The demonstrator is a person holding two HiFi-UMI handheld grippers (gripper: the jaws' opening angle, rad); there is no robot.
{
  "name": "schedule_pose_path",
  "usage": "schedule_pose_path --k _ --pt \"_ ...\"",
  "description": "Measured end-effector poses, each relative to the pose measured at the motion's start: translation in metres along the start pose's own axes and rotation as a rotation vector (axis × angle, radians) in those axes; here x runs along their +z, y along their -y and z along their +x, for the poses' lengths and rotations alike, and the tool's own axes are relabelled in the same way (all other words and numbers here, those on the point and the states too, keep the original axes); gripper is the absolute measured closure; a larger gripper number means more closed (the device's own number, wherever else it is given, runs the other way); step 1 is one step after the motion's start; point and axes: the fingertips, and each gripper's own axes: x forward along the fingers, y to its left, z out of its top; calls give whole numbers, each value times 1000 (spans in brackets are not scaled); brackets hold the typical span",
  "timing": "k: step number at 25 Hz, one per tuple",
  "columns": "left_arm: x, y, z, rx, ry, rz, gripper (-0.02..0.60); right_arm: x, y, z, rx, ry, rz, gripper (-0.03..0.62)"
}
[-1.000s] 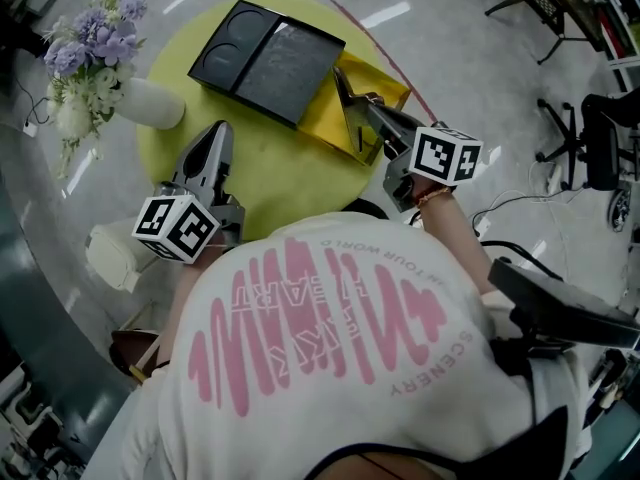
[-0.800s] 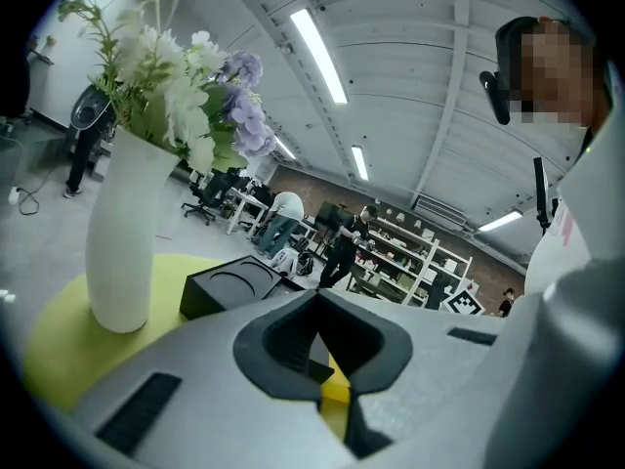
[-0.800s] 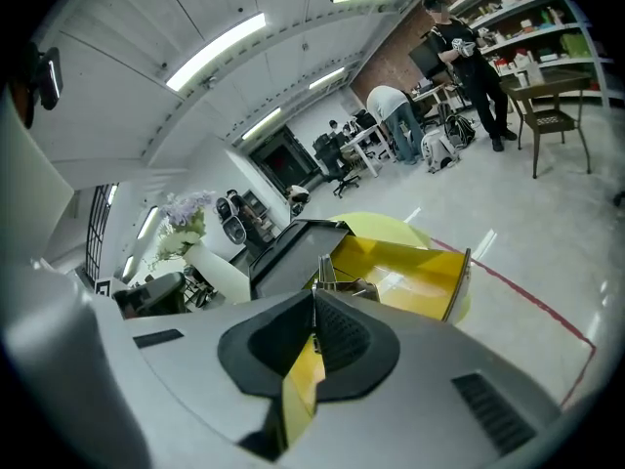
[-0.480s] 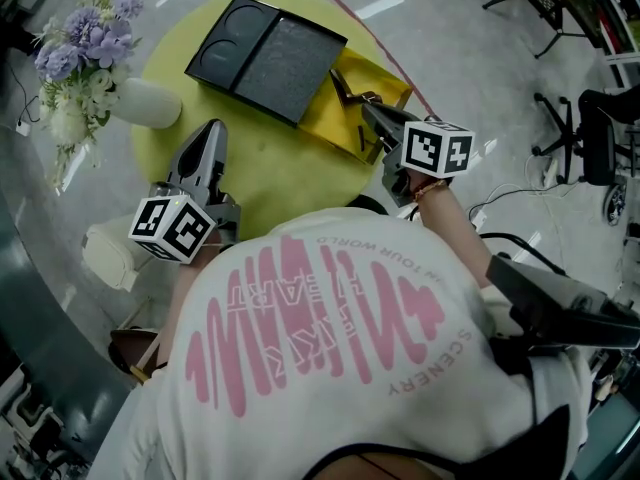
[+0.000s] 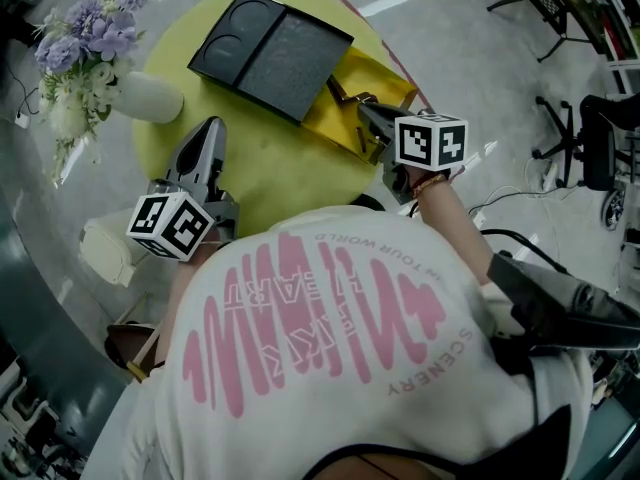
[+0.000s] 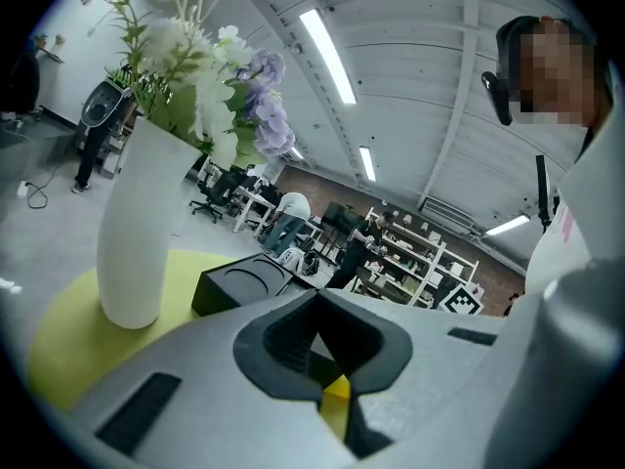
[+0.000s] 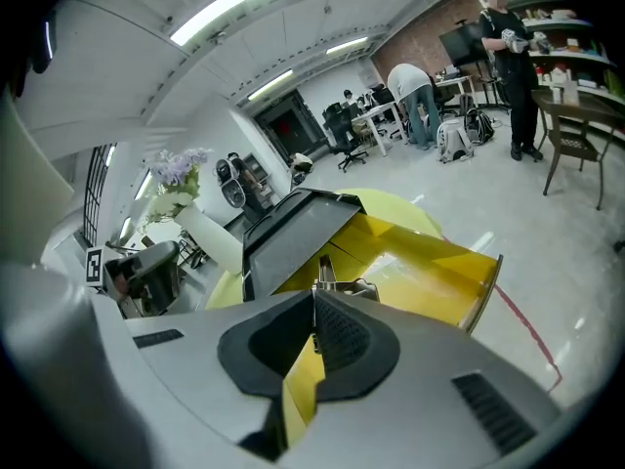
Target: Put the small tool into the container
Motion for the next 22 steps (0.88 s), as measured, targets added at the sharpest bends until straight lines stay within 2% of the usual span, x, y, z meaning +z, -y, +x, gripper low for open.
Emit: schedule_pose_path --k 6,12,22 --pt "-1 -6 -3 10 -3 -3 574 -8 -5 10 -10 -66 -54 583" --pt "-3 -7 -5 10 0 -10 574 -10 -11 14 8 -94 -64 583" --pt "-5 -10 -11 25 11 -17 574 -9 -5 18 -17 -98 -61 583"
